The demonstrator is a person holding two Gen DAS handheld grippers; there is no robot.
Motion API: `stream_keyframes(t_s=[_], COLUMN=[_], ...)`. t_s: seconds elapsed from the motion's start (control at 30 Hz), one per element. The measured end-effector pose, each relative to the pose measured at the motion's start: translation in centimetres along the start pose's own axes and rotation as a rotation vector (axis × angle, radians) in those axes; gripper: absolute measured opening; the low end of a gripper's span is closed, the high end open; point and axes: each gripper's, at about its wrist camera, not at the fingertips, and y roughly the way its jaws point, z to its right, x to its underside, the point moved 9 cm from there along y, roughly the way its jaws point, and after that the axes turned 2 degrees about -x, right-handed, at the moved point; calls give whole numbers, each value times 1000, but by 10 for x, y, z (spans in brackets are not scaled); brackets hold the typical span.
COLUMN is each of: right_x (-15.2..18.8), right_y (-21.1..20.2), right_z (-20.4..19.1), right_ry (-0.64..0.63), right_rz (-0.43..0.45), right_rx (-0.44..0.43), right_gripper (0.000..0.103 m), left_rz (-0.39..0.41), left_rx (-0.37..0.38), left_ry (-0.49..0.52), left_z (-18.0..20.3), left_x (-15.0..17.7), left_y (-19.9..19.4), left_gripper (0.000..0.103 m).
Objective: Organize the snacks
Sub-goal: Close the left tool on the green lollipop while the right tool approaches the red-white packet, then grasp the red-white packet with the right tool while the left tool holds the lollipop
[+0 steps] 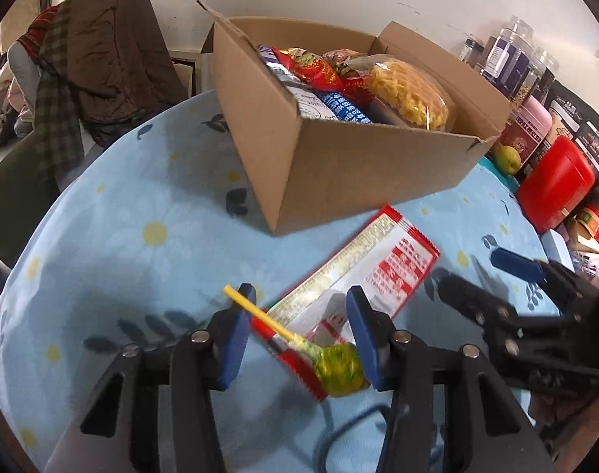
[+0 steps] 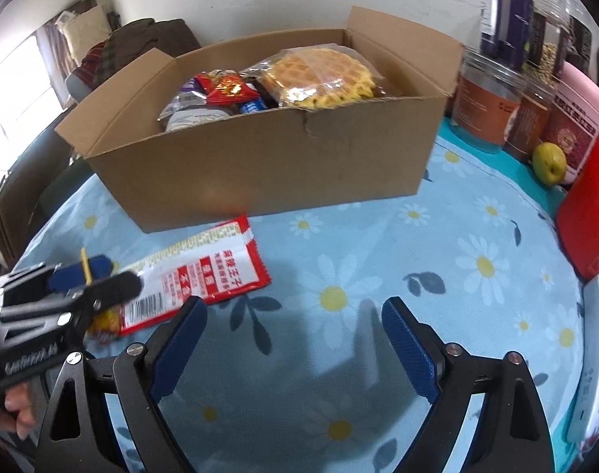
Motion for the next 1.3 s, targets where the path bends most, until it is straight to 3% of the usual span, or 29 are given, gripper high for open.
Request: stream_keyframes(t_s=[0.43,0.73,0.87,1.13,1.3], right_x=[0,4,-7,-19,-15], right_y=[6,23,31,52,55], right_z=[-40,-61,-71,-84,-96], right_ry=[-46,21,57,89,21], right_rz=[-53,-144,-136,-125,-59], right_rx=[-47,-84,-95,52,147], right_gripper=[92,92,92,98,94], left_rz=[-15,76,103,112,99], left_rx=[-31,-52,-70,-93,-91], left_ry=[-40,-74,-86,-118,-119], left_z=[-31,-53,-63,-76,-73], left_x=[29,25,23,25,31], left_y=[-21,-50,-63,-72,-71], left_gripper=[48,48,48,48,48])
